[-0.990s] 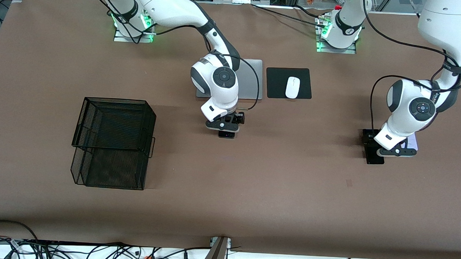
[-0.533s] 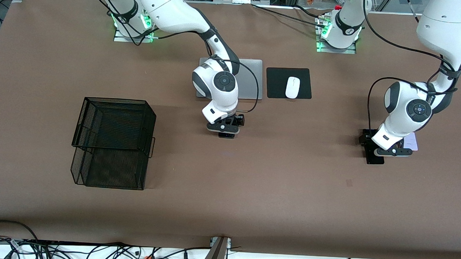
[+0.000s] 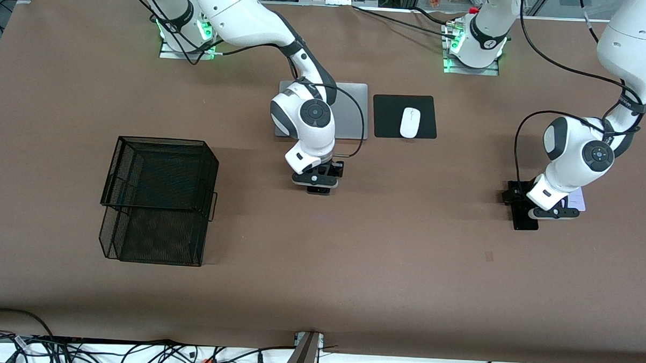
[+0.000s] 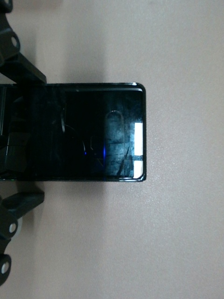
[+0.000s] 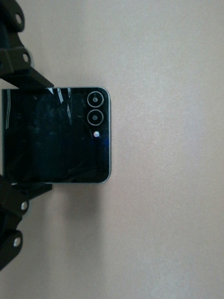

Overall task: Place phones with both arms
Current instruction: 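Lift the flip phone with the right gripper while the left gripper grasps the tall phone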

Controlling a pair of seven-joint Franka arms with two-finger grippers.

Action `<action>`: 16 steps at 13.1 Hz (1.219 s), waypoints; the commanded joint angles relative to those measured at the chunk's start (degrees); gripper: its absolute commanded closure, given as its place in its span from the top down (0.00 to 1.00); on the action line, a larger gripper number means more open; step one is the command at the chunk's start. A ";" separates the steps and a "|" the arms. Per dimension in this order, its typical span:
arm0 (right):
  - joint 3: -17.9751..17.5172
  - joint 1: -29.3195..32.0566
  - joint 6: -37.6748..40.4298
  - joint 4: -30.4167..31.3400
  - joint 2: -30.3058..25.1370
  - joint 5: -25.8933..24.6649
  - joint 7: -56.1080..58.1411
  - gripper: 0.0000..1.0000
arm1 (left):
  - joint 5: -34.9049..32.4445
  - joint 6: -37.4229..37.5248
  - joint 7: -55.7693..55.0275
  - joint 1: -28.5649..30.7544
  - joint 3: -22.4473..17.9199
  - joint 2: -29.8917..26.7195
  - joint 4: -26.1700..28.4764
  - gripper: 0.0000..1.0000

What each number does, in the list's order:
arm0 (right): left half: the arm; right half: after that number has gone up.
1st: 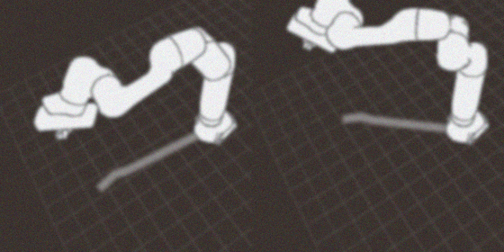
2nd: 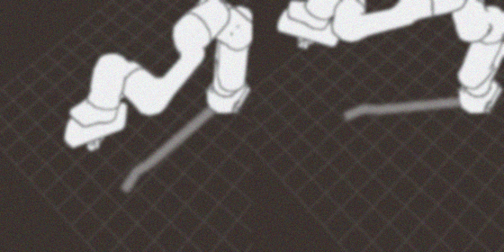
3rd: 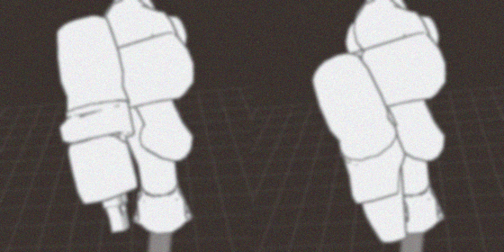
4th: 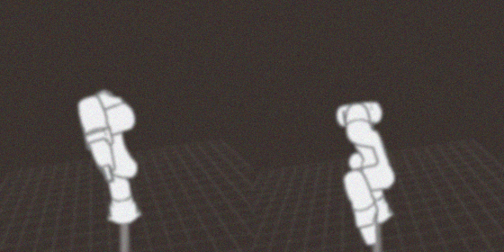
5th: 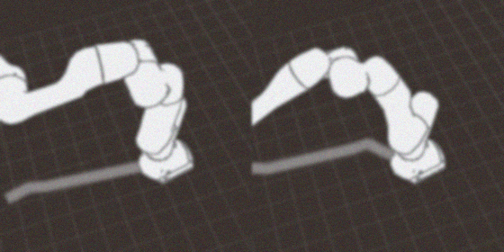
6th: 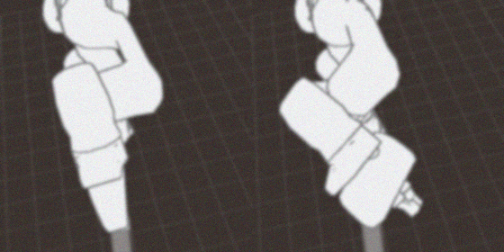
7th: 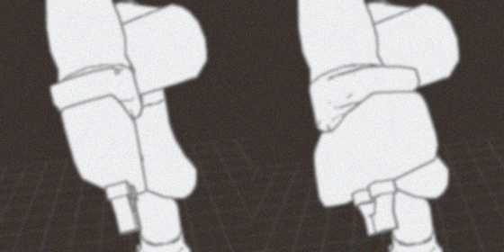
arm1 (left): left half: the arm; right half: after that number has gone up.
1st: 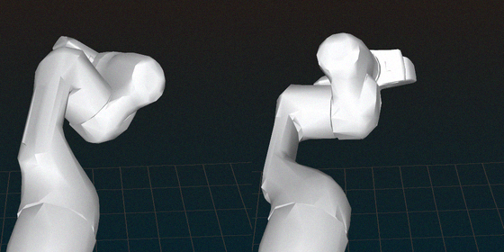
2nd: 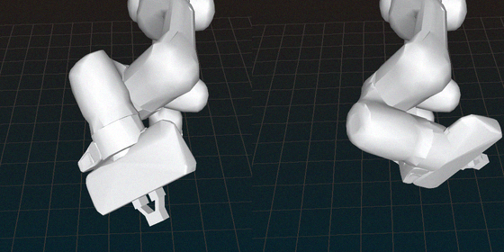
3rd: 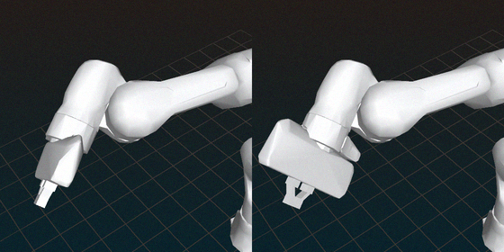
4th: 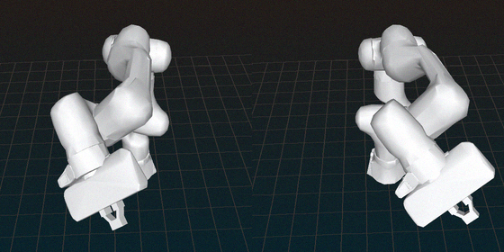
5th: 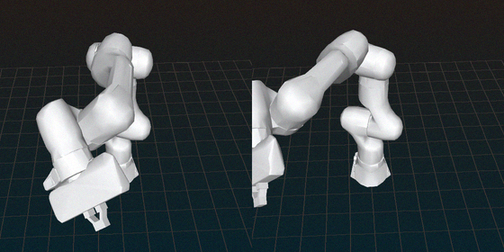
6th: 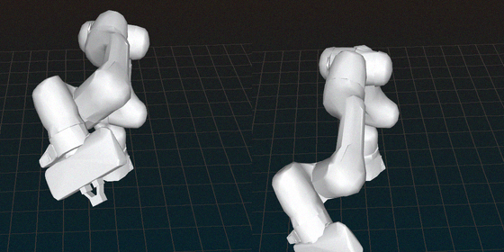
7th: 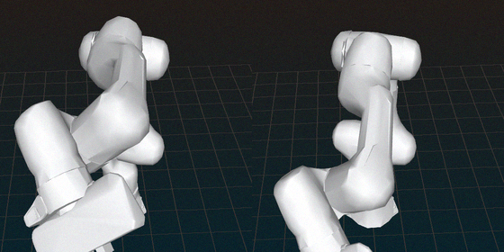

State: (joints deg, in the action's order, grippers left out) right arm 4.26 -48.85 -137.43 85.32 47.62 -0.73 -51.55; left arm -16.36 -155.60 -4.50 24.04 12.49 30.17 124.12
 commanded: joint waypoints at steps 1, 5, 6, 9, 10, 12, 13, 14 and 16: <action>0.22 0.50 11.08 -4.70 -4.45 0.12 0.75 0.26 | -0.96 -0.49 0.63 0.65 0.87 0.77 -0.72 0.89; 0.22 5.33 30.26 -11.84 -12.79 1.94 5.21 0.24 | -0.96 -0.40 1.42 0.65 0.96 0.68 -0.81 0.11; 0.74 6.47 32.20 -10.45 -15.34 4.05 8.98 0.24 | -0.96 -0.40 1.42 0.57 0.96 0.59 -0.90 0.10; 7.66 8.76 37.22 -3.70 -23.34 5.57 21.01 0.24 | -1.05 -0.14 2.04 0.39 1.92 -0.90 -0.98 0.10; 11.52 8.77 37.06 0.16 -26.06 5.65 25.67 0.24 | -1.13 0.56 2.04 0.48 2.44 -1.51 -1.85 0.10; 19.43 8.68 36.71 6.76 -30.55 5.65 35.59 0.24 | -1.13 5.81 1.95 0.39 4.11 -2.83 -3.87 0.10; 23.04 8.68 36.09 9.49 -32.14 5.65 40.86 0.24 | -1.13 10.01 1.95 0.39 5.42 -3.19 -5.63 0.10; 26.38 8.68 35.13 12.21 -33.72 5.65 45.09 0.24 | -1.05 15.01 1.95 0.39 6.57 -3.36 -8.34 0.10; 31.75 8.68 32.23 16.44 -35.23 5.65 51.96 0.24 | -0.52 25.12 1.78 0.04 8.68 -3.02 -14.49 0.10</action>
State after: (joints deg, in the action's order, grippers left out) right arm 32.86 -39.09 -102.00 95.53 16.46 4.33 -4.20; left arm -16.36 -138.77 -3.00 24.01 19.37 27.95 114.78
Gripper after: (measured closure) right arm 0.194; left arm 0.207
